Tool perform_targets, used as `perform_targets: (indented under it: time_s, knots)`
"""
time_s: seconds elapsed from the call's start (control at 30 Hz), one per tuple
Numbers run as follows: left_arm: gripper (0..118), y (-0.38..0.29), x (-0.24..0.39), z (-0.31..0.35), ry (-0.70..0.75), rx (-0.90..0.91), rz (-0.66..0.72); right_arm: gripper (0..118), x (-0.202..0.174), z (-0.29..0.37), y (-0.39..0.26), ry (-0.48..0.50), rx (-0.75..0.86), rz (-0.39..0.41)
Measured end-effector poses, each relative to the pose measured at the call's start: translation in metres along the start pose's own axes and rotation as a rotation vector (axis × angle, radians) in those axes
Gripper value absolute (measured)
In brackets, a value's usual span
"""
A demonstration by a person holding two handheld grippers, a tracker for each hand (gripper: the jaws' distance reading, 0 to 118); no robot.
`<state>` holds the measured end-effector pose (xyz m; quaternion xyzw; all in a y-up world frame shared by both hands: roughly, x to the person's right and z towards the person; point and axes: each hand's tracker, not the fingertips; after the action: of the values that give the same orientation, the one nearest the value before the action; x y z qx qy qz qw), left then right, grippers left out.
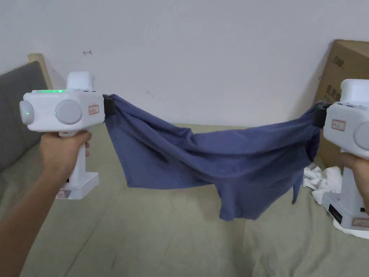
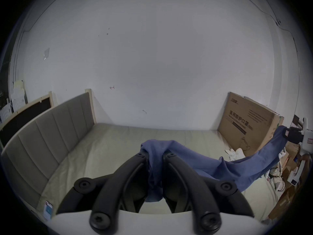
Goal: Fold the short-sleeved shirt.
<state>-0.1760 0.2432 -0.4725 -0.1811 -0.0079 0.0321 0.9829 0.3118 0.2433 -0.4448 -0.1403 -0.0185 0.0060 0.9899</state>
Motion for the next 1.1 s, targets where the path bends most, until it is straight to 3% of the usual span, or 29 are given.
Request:
perform_targets:
  time_s: [0.27, 0.6, 1.1]
  knots:
    - [17, -0.010, -0.022, -0.051, 0.065, -0.055, -0.028, 9, -0.015, -0.042, -0.016, 0.008, -0.014, -0.015]
    - [17, -0.135, -0.038, -0.077, 0.060, -0.245, 0.053, 9, -0.020, -0.061, -0.128, 0.009, -0.169, -0.038]
    - [17, -0.306, -0.069, 0.027, 0.067, -0.392, 0.158, 9, 0.002, 0.065, -0.268, -0.009, -0.292, -0.091]
